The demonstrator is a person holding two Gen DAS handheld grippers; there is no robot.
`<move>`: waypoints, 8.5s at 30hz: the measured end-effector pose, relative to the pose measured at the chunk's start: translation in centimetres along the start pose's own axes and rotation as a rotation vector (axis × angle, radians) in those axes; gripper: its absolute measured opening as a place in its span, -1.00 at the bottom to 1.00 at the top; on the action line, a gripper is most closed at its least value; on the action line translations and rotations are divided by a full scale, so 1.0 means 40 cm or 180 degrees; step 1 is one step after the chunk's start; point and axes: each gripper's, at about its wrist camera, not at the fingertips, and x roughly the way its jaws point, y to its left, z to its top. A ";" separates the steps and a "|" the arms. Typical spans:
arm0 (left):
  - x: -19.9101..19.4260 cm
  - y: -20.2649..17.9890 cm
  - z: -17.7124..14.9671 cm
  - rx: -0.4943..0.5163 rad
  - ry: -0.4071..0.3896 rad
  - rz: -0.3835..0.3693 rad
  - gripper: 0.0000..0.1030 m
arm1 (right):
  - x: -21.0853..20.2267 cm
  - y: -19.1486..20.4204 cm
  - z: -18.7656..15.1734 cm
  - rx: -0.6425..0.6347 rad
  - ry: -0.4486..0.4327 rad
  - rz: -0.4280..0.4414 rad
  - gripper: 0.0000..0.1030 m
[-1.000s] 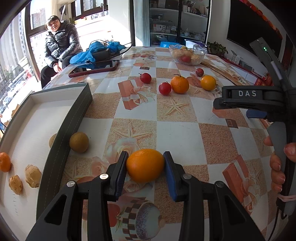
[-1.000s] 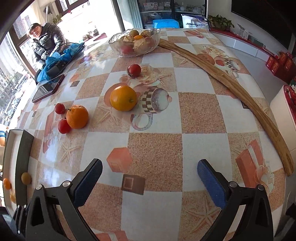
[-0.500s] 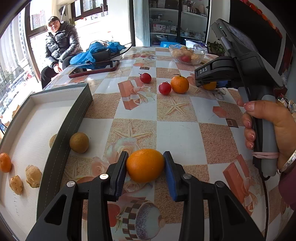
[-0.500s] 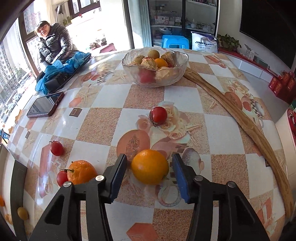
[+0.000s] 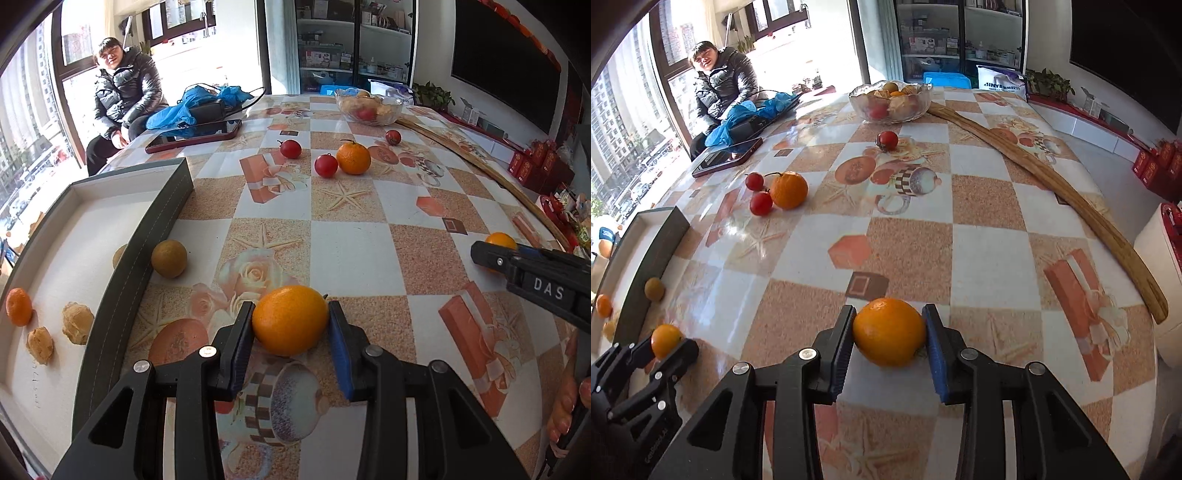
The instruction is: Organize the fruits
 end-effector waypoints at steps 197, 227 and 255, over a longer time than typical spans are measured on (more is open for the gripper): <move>-0.123 0.449 0.084 -0.0655 0.0081 -0.0004 -0.20 | -0.033 0.337 -0.033 -0.0798 0.0360 0.0527 -0.29; -0.161 0.426 0.047 -0.0446 -0.0026 0.0118 0.22 | -0.004 0.509 0.175 -0.0437 0.0181 0.0961 0.54; 0.117 0.120 0.130 -0.0646 0.0211 0.0522 0.02 | -0.008 0.075 -0.066 -0.0210 -0.0013 0.0171 0.95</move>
